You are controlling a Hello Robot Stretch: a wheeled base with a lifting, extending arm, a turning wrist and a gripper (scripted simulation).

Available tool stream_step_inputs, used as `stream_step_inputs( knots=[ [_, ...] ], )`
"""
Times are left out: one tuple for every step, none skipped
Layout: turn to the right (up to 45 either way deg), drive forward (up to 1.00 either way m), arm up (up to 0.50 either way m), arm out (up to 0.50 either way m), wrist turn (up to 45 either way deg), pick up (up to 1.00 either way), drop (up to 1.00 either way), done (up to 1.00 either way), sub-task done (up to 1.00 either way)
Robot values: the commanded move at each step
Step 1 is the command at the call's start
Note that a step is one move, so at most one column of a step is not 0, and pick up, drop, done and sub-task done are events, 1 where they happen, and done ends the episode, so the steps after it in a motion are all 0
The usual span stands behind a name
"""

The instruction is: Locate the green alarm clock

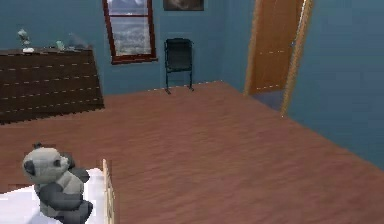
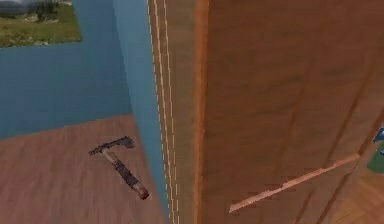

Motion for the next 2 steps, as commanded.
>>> stream_step_inputs(
  knots=[
    [0.0,0.15,0.0,0.0,0.0,0.0,0.0,0.0,0.0],
    [-12.0,0.0,0.0,0.0,0.0,0.0,0.0,0.0,0.0]
  ],
)
